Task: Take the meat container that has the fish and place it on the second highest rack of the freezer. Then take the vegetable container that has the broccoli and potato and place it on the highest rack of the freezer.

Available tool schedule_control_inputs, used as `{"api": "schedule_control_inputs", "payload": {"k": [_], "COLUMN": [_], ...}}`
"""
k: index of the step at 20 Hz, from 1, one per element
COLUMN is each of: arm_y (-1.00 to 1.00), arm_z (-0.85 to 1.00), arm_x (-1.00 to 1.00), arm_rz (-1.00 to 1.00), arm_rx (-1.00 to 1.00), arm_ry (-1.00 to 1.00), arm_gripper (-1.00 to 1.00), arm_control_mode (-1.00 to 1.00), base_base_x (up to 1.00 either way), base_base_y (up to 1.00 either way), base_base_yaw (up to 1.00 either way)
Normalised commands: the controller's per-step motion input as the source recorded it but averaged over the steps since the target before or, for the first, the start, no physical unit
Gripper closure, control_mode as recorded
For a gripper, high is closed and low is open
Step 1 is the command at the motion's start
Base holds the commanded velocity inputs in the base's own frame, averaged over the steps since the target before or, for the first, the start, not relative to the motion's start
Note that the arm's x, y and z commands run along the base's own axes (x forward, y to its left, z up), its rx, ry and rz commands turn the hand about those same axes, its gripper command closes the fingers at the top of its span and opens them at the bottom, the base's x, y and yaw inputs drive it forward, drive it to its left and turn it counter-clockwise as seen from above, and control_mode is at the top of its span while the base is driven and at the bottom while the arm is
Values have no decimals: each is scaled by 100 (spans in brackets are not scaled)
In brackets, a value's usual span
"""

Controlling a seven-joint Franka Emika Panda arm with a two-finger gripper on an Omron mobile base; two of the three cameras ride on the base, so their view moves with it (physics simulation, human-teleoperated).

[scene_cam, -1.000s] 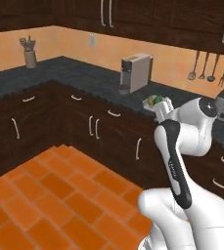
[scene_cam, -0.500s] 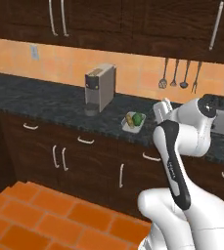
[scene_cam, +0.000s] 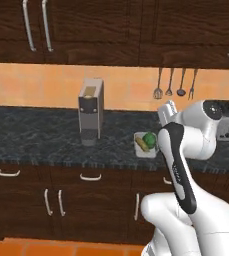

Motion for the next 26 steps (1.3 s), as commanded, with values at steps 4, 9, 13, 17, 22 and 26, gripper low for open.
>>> {"api": "schedule_control_inputs", "payload": {"k": [4,9,13,17,22,26], "arm_y": [0,0,1,9,29,21], "arm_z": [0,0,-16,-48,-69,-48], "arm_x": [0,0,26,31,18,28], "arm_rz": [0,0,-14,2,32,36], "arm_rx": [0,0,0,0,0,0], "arm_ry": [0,0,7,22,27,26], "arm_gripper": [-100,-100,-100,-100,-100,-100], "arm_control_mode": [100,100,-100,-100,-100,-100], "base_base_x": [27,18,0,0,0,0], "base_base_y": [31,0,0,0,0,0], "base_base_yaw": [-48,-39,0,0,0,0]}}
